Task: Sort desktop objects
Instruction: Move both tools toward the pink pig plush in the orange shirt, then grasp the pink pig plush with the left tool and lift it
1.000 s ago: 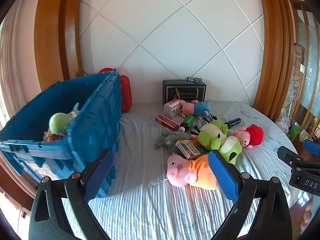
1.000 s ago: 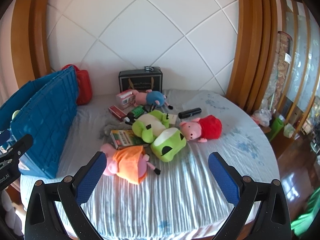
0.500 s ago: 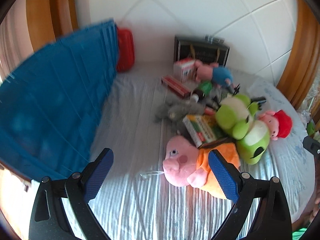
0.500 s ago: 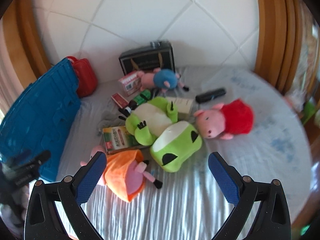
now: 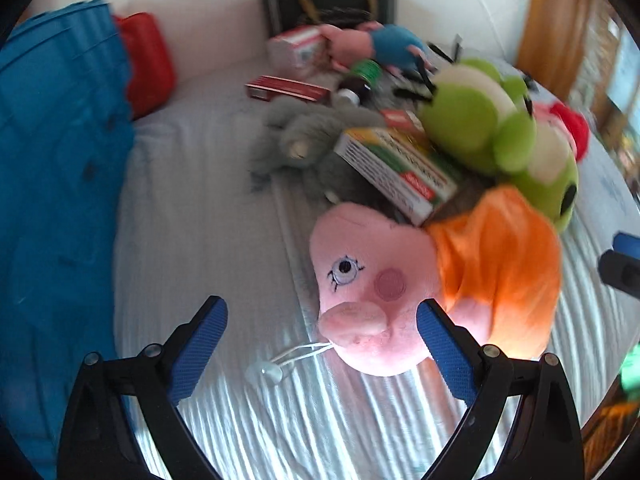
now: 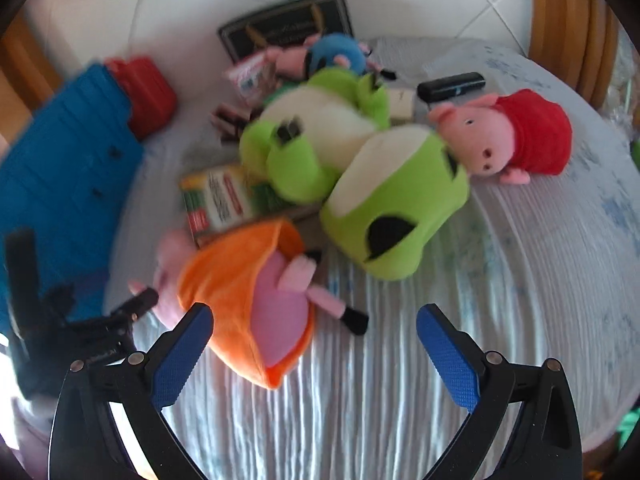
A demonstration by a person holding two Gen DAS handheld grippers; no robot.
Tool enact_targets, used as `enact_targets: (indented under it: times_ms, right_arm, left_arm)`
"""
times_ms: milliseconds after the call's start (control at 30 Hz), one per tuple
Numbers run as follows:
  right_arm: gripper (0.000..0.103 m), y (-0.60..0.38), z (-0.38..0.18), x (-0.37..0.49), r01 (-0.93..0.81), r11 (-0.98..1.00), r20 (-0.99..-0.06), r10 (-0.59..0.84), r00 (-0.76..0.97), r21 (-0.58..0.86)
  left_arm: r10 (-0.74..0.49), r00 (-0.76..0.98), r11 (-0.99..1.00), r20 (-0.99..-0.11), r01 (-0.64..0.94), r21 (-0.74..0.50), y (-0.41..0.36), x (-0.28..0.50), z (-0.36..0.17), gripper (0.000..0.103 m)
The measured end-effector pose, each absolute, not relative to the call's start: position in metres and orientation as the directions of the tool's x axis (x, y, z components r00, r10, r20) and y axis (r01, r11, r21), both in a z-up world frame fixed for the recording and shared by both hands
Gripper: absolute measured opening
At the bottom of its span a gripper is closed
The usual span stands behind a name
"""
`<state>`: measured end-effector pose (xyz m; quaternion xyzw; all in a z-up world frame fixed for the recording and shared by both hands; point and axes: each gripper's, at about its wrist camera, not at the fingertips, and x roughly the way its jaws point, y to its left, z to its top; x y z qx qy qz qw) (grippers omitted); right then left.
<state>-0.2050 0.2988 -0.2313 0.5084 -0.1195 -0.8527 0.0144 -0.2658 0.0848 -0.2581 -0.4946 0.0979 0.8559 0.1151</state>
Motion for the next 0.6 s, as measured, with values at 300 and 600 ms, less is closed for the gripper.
enact_targets:
  times_ms: [300,600]
  right_arm:
    - [0.103,0.243,-0.271,-0.227,-0.121,-0.982,-0.908,-0.082,-0.412,0.144]
    - [0.103,0.253,-0.284,-0.231,-0.147,-0.977,-0.909,-0.079,-0.41,0.151]
  left_arm:
    - [0.213,-0.406,-0.893,-0.888,-0.45,-0.008,0.1,-0.275,-0.288,0.102]
    - [0.252,-0.354,-0.884,-0.901,-0.463,-0.066,0.109,-0.288,-0.302,0.103]
